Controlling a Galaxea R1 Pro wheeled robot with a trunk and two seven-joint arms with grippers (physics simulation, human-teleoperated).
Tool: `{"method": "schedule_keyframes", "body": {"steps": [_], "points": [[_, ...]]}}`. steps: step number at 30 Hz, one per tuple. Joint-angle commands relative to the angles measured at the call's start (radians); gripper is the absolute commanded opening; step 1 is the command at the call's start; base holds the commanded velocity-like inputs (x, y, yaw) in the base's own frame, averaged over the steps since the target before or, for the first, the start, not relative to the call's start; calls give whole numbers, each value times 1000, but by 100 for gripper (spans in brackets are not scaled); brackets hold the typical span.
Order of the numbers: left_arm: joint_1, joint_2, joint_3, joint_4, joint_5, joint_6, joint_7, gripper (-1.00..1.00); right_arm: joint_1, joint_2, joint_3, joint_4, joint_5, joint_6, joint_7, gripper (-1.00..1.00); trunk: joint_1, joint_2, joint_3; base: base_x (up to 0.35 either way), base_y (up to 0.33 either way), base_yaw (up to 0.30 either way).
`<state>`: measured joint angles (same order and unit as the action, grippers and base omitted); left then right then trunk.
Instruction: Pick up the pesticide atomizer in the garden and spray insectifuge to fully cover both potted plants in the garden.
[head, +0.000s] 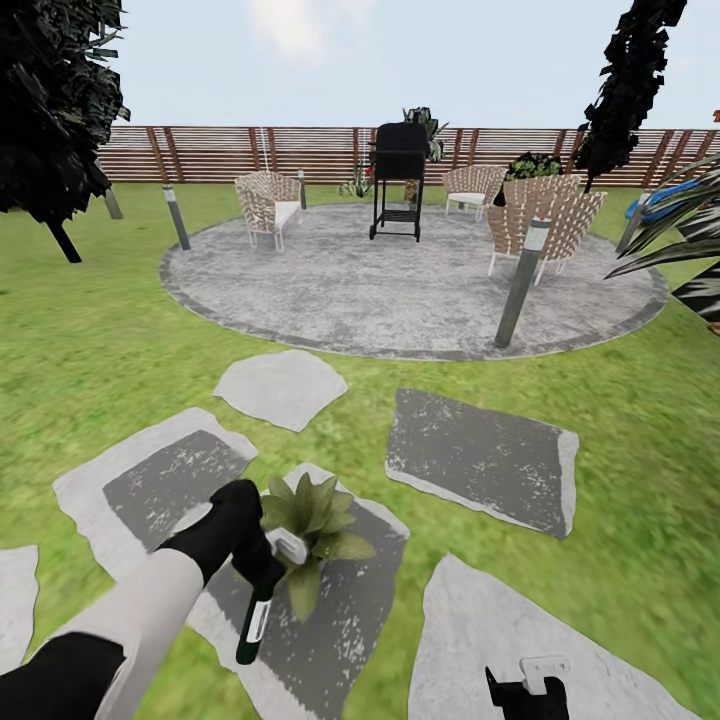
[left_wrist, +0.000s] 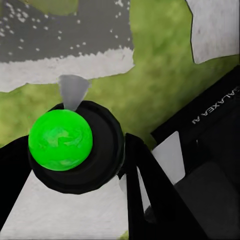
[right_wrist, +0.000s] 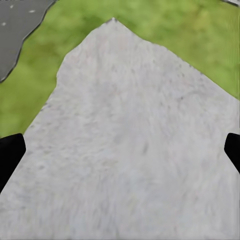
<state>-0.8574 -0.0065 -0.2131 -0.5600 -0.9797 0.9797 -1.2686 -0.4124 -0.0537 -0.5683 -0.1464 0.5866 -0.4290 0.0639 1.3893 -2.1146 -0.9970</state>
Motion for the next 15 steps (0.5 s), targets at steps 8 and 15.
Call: {"method": "schedule_keyframes", "body": {"steps": [8,15], "points": [[22,74,-14,0,-9,1,-25,-100,0,-3,-8,-1,2,-3,8,100,0,0,-1,0,0,0],[60,71,-11,-14,-12,0,-24,-100,0,-4,-8,-1,2,-2,8,100,0,0,-1,10,1,0]]}}
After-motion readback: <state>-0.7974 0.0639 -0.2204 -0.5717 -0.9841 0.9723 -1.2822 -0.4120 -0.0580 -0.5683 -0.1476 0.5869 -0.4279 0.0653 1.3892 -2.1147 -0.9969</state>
